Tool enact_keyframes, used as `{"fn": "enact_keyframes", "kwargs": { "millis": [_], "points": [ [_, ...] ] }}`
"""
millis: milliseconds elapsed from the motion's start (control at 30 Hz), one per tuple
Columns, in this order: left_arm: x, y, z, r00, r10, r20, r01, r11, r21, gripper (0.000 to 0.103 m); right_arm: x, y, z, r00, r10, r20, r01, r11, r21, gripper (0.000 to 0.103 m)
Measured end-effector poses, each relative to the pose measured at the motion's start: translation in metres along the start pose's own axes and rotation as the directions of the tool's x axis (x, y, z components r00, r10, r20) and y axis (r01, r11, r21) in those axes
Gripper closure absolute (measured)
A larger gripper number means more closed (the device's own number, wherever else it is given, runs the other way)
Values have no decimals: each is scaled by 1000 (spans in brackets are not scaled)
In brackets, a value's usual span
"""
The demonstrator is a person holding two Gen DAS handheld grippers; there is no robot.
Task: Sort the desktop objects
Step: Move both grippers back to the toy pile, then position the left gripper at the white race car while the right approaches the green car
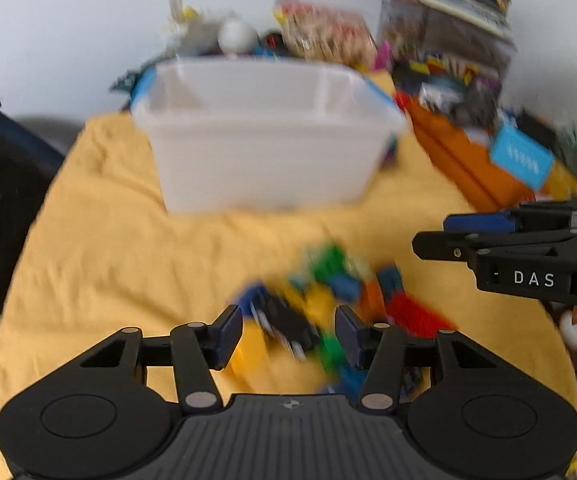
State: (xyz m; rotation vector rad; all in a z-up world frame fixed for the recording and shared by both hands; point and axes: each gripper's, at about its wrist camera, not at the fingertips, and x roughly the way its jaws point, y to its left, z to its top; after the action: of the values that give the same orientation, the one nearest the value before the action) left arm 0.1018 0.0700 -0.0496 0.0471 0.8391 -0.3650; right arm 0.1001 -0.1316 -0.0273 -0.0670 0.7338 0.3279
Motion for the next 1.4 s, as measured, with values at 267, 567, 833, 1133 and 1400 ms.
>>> {"fn": "enact_keyframes", "kwargs": {
  "millis": [267,567,833,1133,1400],
  "points": [
    [-13,-30,-38,998,33,-51,-33,999,5,48,-11,13,-51,995,65,-78,-70,995,-72,60],
    [-19,-40,-44,997,57,-54,-59,997,-41,48,-28,22,-64,993,102,-58,-108,988,-108,56],
    [-21,-40,-46,998,48,-52,-49,998,-29,48,-32,24,-66,995,82,-58,-87,993,-75,54],
    [-18,-34,-46,998,25,-55,-28,999,-42,48,-34,26,-68,996,49,-70,-53,997,-56,53],
    [-18,-30,-45,998,20,-57,-22,999,-43,48,-33,32,-67,997,43,-69,-47,997,-59,53]
  ]
}}
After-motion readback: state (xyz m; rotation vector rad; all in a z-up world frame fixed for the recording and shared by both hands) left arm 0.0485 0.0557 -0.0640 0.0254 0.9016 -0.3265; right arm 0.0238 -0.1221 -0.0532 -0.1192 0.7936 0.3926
